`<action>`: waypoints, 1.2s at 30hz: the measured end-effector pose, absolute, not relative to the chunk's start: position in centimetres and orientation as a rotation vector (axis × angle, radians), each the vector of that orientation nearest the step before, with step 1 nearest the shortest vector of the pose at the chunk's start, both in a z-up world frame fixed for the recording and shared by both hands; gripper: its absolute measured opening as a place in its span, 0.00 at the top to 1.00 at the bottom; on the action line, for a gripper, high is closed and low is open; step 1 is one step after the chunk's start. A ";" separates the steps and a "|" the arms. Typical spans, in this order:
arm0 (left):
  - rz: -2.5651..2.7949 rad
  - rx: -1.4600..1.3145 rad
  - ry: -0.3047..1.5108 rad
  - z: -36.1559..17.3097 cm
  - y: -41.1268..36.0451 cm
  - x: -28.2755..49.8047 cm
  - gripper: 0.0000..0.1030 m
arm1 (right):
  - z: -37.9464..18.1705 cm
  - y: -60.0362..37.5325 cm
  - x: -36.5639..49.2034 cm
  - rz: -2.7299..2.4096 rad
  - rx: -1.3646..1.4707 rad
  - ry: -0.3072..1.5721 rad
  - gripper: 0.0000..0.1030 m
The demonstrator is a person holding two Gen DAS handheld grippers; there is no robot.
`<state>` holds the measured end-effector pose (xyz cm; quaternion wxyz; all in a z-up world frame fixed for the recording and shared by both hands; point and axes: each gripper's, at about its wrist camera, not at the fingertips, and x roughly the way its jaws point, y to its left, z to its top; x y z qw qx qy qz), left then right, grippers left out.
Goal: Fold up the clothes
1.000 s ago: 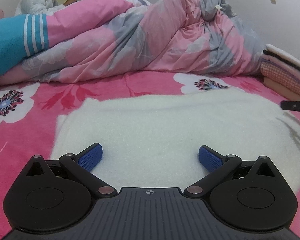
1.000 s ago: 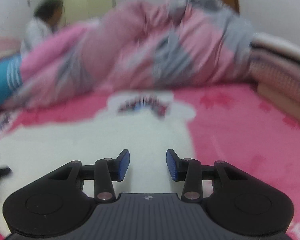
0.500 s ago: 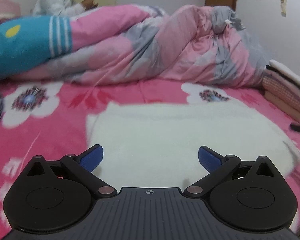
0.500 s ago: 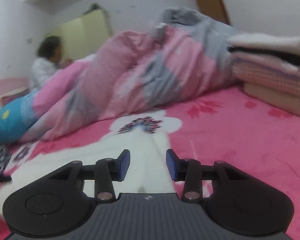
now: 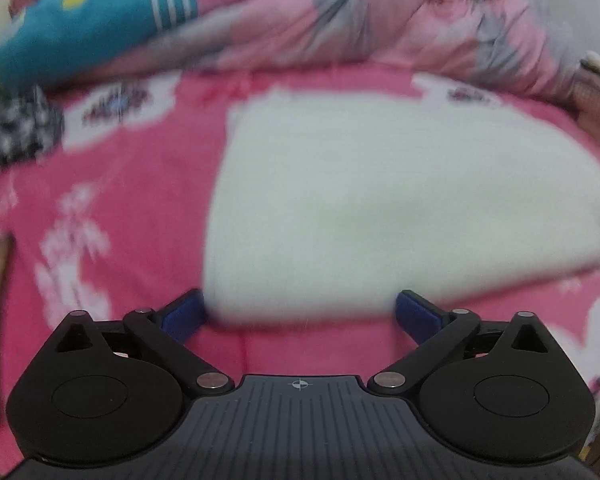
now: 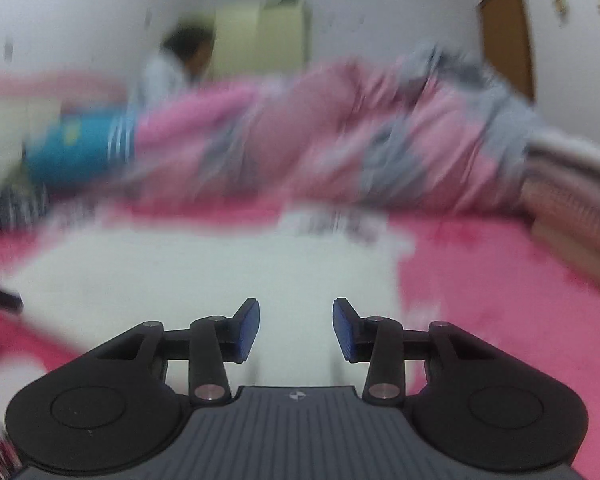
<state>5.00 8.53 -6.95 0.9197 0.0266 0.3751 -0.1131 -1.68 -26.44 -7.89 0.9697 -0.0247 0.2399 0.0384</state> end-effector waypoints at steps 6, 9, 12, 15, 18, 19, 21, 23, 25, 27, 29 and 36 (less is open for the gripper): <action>-0.186 0.080 0.685 -5.0 9.1 3.0 0.03 | -4.7 -24.9 -2.8 0.075 -0.100 0.422 0.60; -0.200 0.084 0.586 -3.7 9.0 1.9 0.03 | -3.9 -24.6 -3.4 0.090 -0.073 0.375 0.60; -0.241 0.042 0.554 -3.8 8.3 2.2 0.03 | -5.2 -24.6 -2.6 0.089 -0.025 0.405 0.60; -0.236 0.039 0.594 -5.4 8.0 3.1 0.02 | -8.0 -24.7 -1.7 0.078 -0.022 0.435 0.58; -0.222 0.030 0.602 -5.6 8.3 3.1 0.00 | -8.6 -24.6 -1.3 0.062 -0.024 0.465 0.58; -0.217 0.027 0.605 -5.7 8.4 3.1 0.00 | -8.6 -24.5 -1.3 0.060 -0.035 0.468 0.58; -0.207 0.021 0.610 -5.9 8.6 3.1 0.01 | -8.8 -24.5 -1.3 0.060 -0.038 0.462 0.58; -0.198 0.015 0.615 -6.1 8.8 3.1 0.03 | -9.0 -24.5 -1.4 0.060 -0.038 0.456 0.58; -0.187 0.009 0.616 -6.2 9.1 3.0 0.05 | -9.1 -24.3 -1.5 0.059 -0.037 0.454 0.58; -0.168 0.001 0.559 -5.0 9.3 2.1 0.05 | -9.2 -24.3 -1.6 0.060 -0.037 0.452 0.58; -0.188 -0.022 0.505 -3.8 9.3 1.6 0.05 | -9.3 -24.4 -1.7 0.063 -0.030 0.445 0.57; -0.287 -0.001 0.479 -4.2 5.6 3.2 0.05 | -9.2 -24.5 -1.7 0.064 -0.023 0.439 0.57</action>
